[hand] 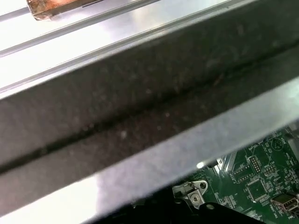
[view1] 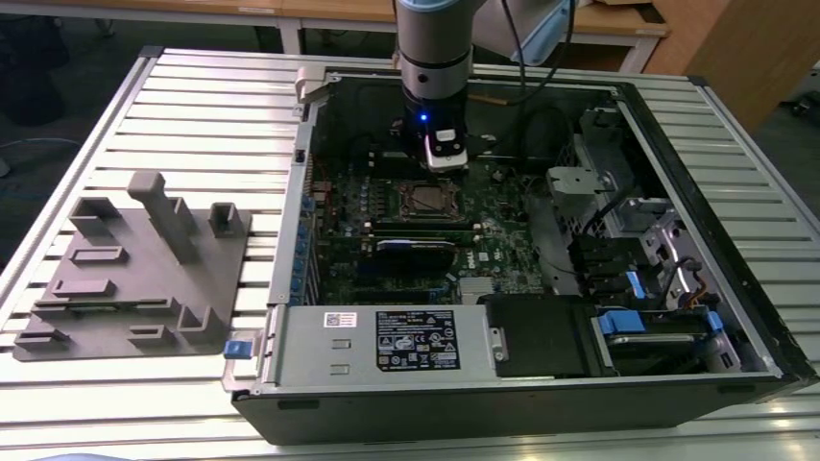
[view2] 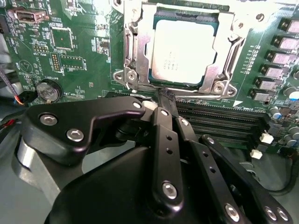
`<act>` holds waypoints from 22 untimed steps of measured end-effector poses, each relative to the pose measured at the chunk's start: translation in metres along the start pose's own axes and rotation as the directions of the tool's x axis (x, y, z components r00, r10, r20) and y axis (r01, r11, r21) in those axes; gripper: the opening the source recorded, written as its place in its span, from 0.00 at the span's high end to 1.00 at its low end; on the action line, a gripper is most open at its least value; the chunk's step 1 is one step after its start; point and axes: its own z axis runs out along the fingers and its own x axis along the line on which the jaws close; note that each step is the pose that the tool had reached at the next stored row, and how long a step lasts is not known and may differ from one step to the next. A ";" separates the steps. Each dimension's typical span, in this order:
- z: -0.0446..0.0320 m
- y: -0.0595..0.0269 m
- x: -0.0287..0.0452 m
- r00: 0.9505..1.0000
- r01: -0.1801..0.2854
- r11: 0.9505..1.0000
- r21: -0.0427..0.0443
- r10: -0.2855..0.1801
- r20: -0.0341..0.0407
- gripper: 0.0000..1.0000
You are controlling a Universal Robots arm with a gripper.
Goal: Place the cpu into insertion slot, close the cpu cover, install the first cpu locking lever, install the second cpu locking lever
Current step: 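Install the first cpu locking lever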
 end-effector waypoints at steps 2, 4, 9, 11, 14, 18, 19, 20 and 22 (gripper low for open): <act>0.0000 -0.0003 -0.0002 1.000 0.001 1.000 0.008 -0.001 0.004 0.89; -0.0001 -0.0005 -0.0002 1.000 0.002 1.000 0.016 -0.003 0.007 0.89; -0.0001 -0.0005 -0.0003 1.000 0.003 1.000 0.017 -0.003 0.008 0.89; -0.0014 -0.0002 -0.0003 1.000 0.003 1.000 0.017 -0.003 0.008 0.89; -0.0068 0.0005 -0.0008 1.000 0.002 1.000 0.017 -0.003 0.008 0.89; -0.0113 0.0013 -0.0011 1.000 0.003 1.000 0.017 -0.003 0.008 0.89; -0.0113 0.0017 -0.0009 1.000 0.002 1.000 0.017 -0.003 0.008 0.89; -0.0113 0.0023 -0.0005 1.000 0.002 1.000 0.017 -0.003 0.008 0.89; -0.0110 0.0042 0.0006 1.000 0.002 1.000 0.017 -0.003 0.008 0.89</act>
